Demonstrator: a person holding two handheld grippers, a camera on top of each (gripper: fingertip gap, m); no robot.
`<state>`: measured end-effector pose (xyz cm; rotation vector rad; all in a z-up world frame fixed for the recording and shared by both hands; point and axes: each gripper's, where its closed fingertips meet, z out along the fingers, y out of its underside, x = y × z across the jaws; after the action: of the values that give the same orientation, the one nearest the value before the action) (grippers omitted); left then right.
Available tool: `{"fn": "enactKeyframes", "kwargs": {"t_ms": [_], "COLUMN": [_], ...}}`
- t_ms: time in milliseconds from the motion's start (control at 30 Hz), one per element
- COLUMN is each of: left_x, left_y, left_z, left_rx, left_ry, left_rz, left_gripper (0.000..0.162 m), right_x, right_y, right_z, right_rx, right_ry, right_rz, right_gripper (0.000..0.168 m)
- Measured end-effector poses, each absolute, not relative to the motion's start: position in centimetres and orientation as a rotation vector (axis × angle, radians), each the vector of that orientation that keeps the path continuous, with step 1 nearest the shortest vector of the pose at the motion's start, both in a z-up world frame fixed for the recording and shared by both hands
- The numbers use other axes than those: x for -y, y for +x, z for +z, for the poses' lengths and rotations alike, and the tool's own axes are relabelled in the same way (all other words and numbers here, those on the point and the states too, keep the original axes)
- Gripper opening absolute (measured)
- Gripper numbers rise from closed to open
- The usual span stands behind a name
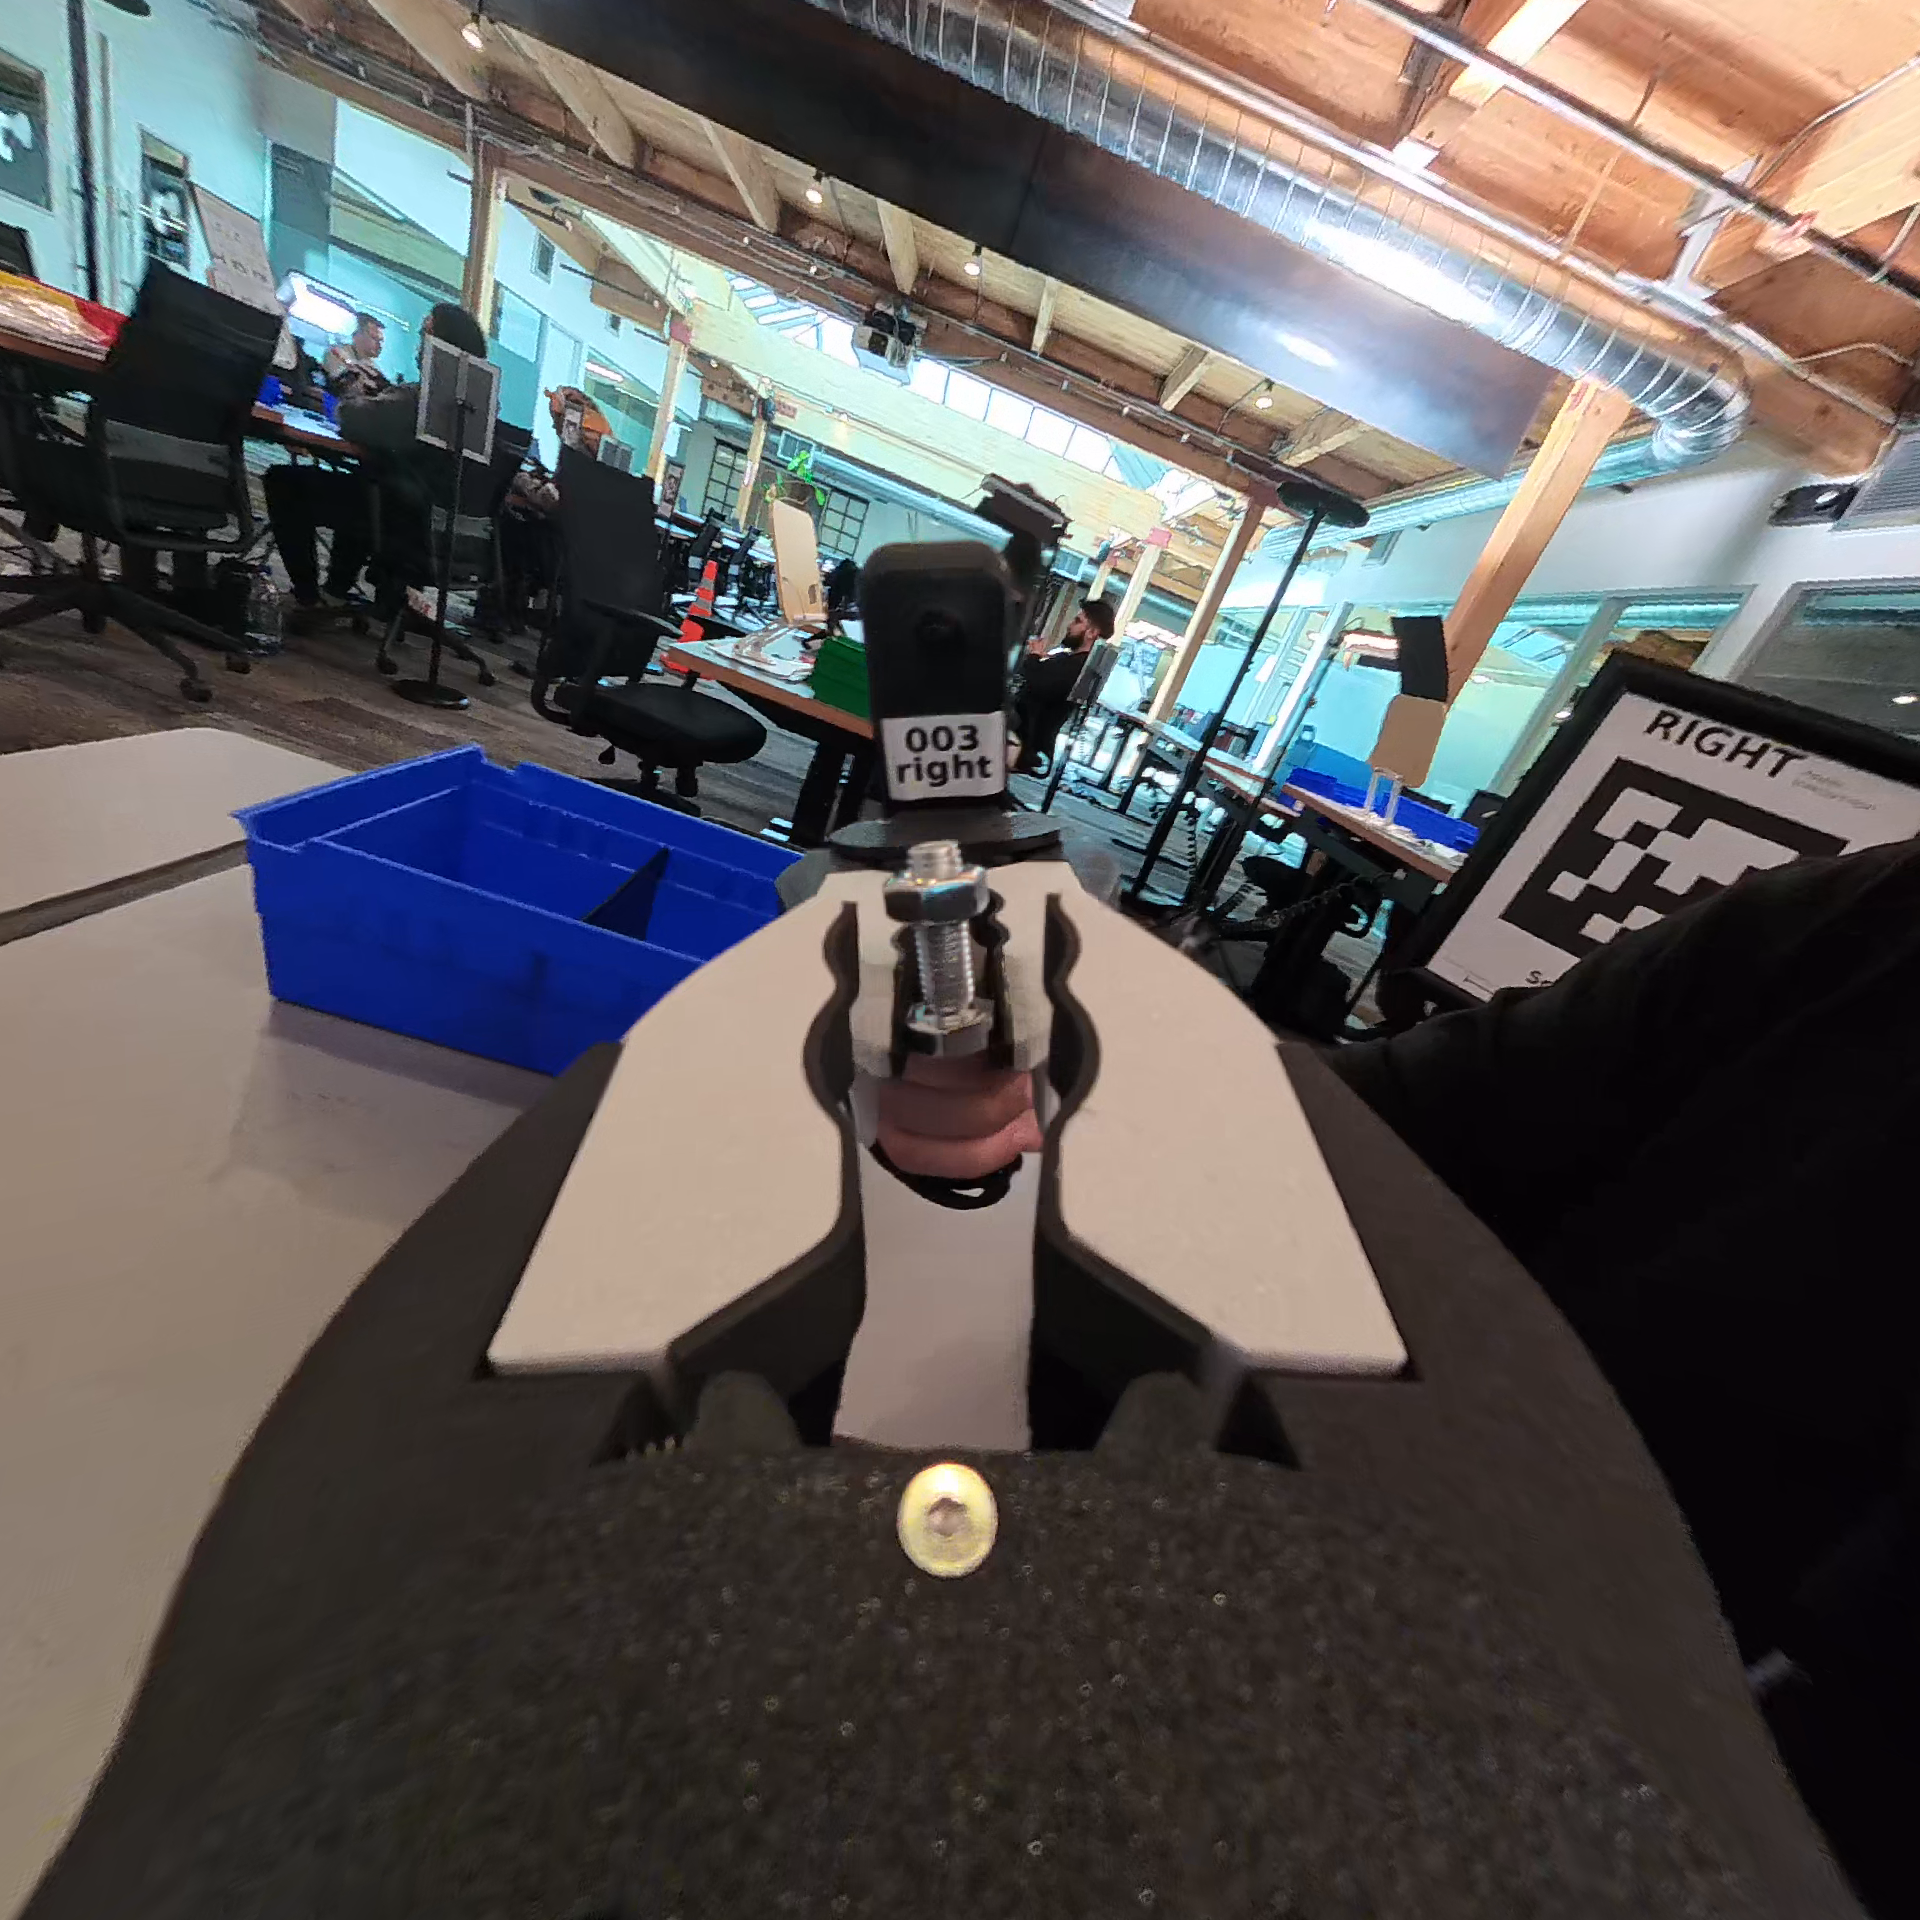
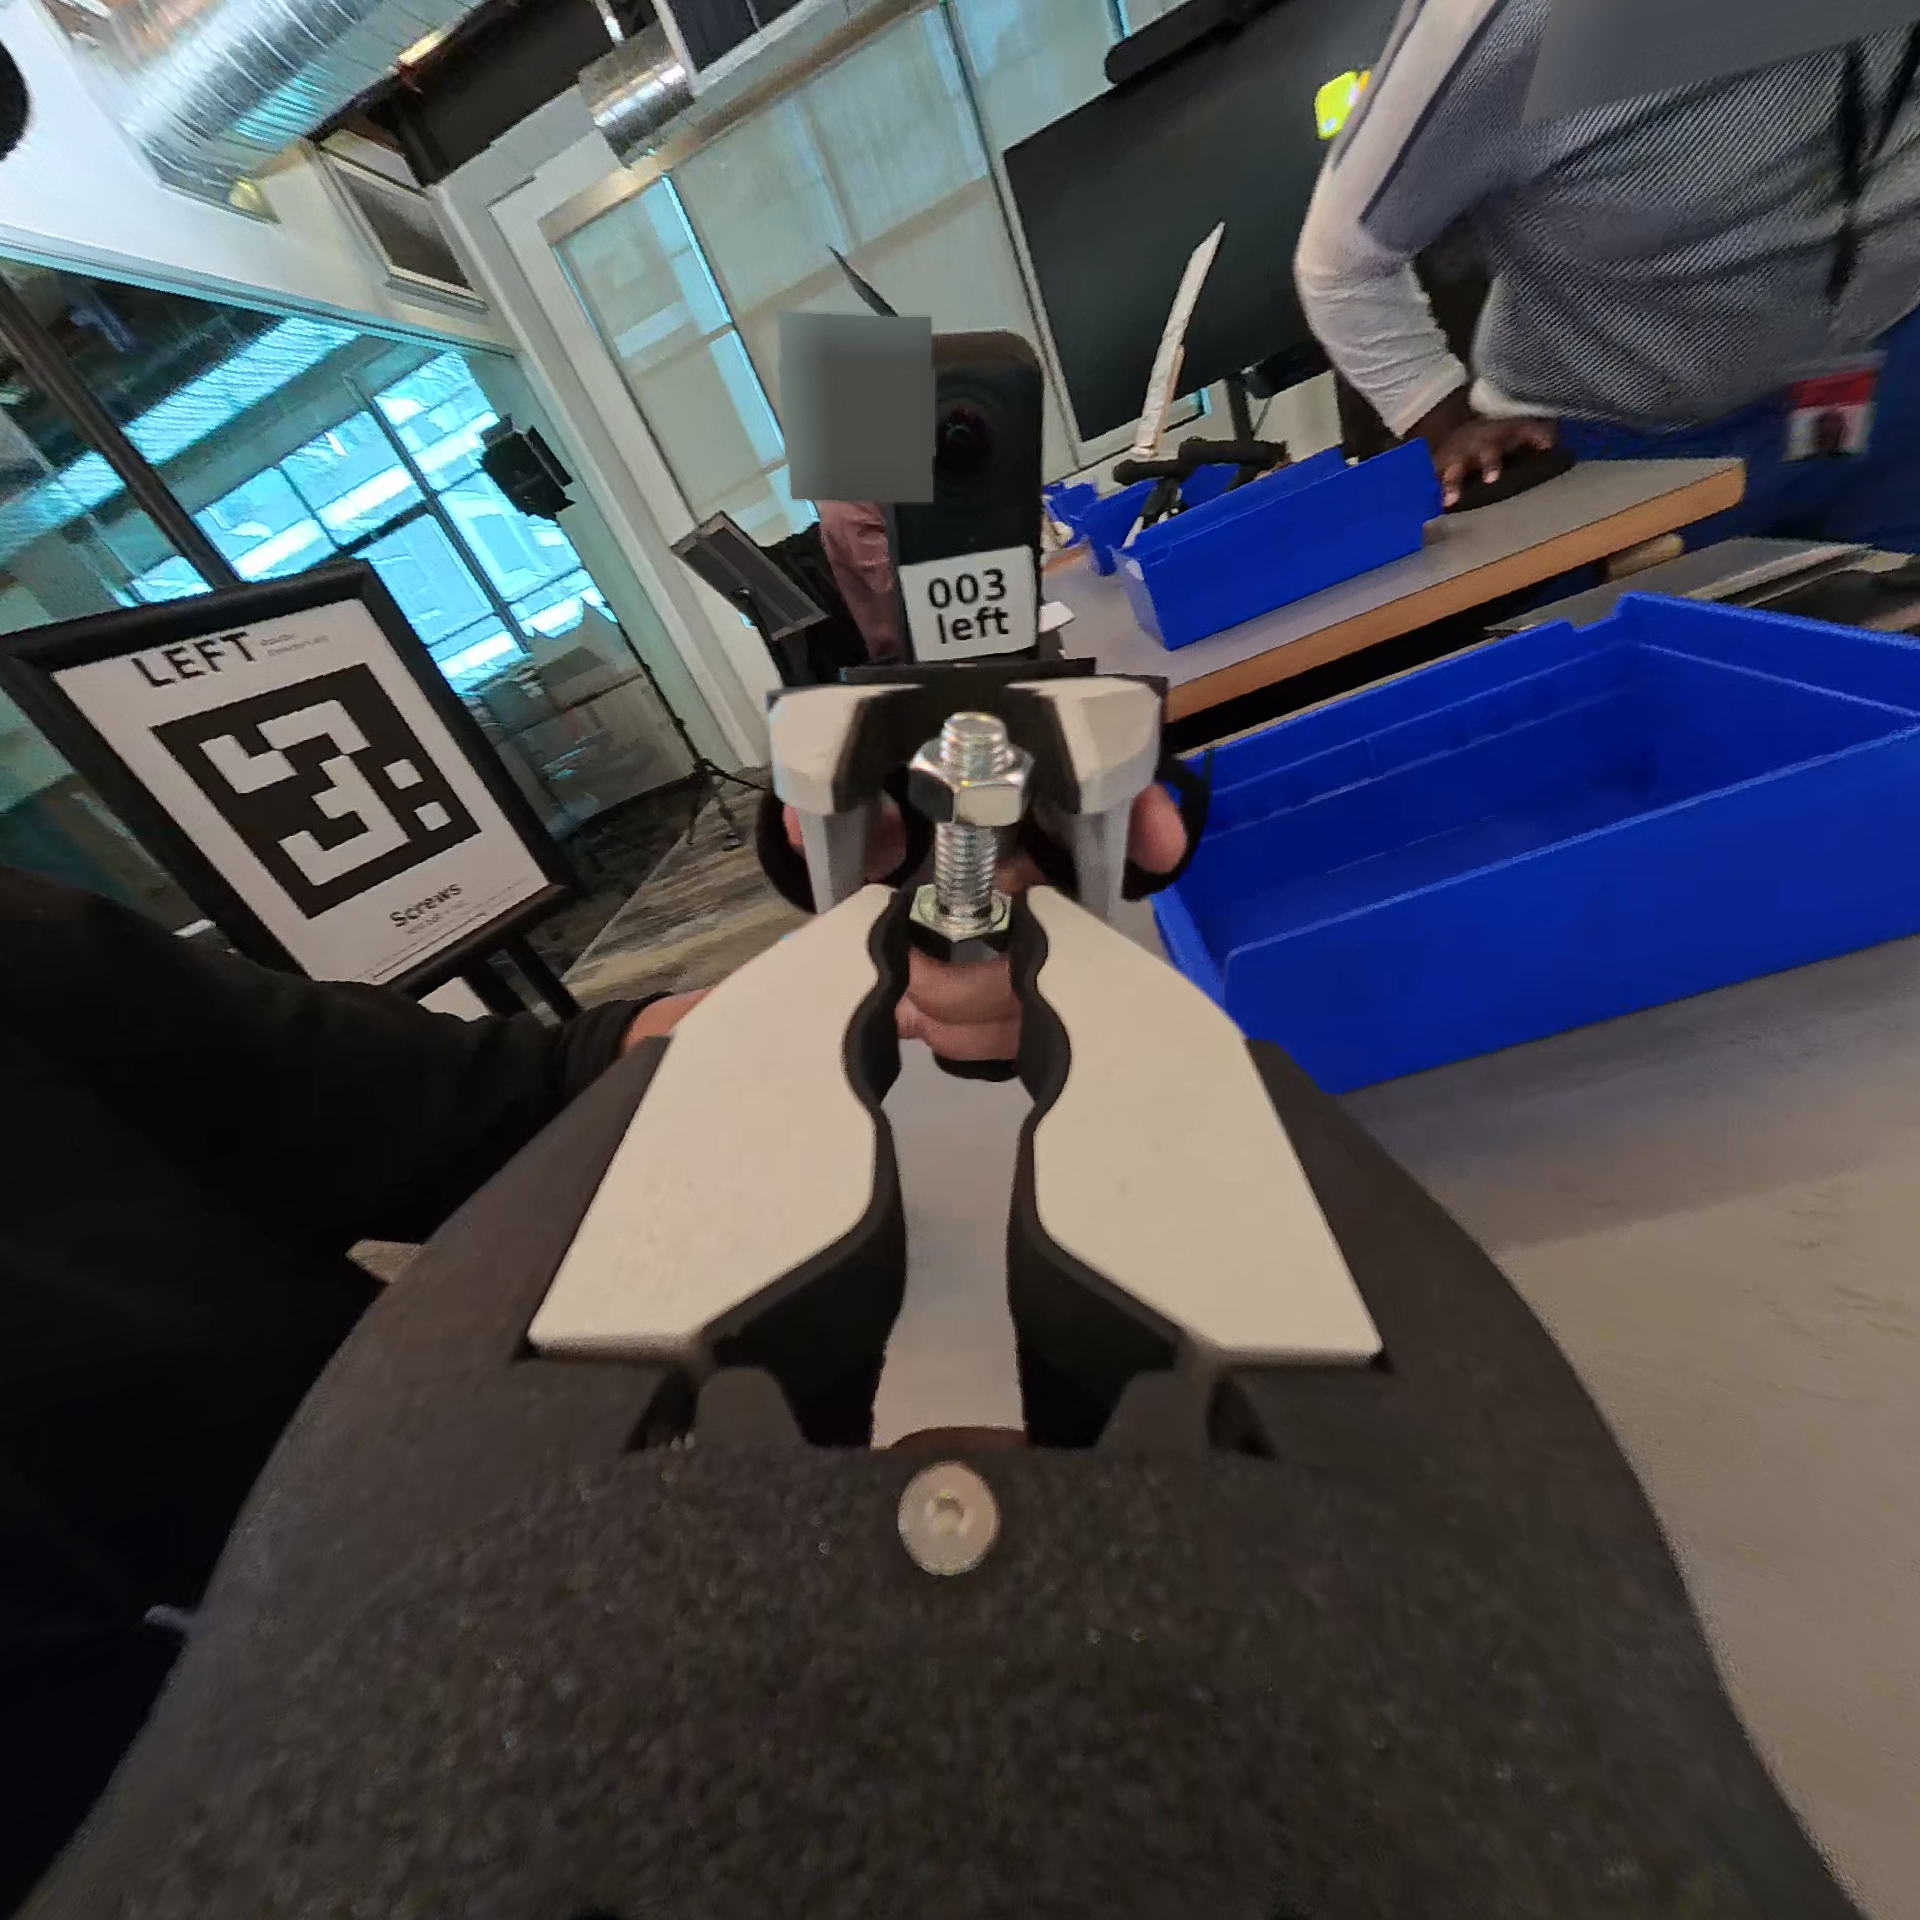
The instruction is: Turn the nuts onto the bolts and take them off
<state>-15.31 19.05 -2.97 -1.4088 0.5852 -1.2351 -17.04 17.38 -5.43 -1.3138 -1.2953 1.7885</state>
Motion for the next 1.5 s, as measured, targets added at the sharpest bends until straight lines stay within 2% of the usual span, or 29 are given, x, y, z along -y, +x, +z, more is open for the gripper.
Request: {"fn": "enactKeyframes", "kwargs": {"t_ms": [100, 467, 1000, 1100, 1200, 1500], "left_x": [-18.8, -19.0, -19.0, -19.2, -19.3, -19.4], "left_y": [-15.1, -15.2, -14.2, -14.5, -15.3, -14.6], "left_z": [-3.2, -3.1, -4.5, -4.3, -3.9, -4.5], "left_rx": [-0.595, -0.58, -0.642, -0.631, -0.609, -0.625], "left_ry": [-1.43, -1.453, -1.531, -1.537, -1.52, -1.537], "left_rz": [-1.3, -1.275, -1.209, -1.167, -1.174, -1.158], "left_gripper": [0.047, 0.052, 0.053, 0.058, 0.053, 0.054], "right_x": [-16.7, -18.4, -18.1, -19.1, -20.2, -16.9], "right_y": [-17.1, -17.4, -18.5, -17.7, -17.0, -18.7], "right_z": [-5.4, -6.2, -7.7, -7.4, -7.1, -7.8], "right_rx": [1.316, 1.25, 1.393, 1.355, 1.324, 1.428], "right_ry": [-1.316, -1.405, -1.422, -1.432, -1.44, -1.408], "right_rz": [1.862, 1.805, 1.518, 1.516, 1.5, 1.504], "right_gripper": [0.018, 0.018, 0.018, 0.018, 0.018, 0.018]}}
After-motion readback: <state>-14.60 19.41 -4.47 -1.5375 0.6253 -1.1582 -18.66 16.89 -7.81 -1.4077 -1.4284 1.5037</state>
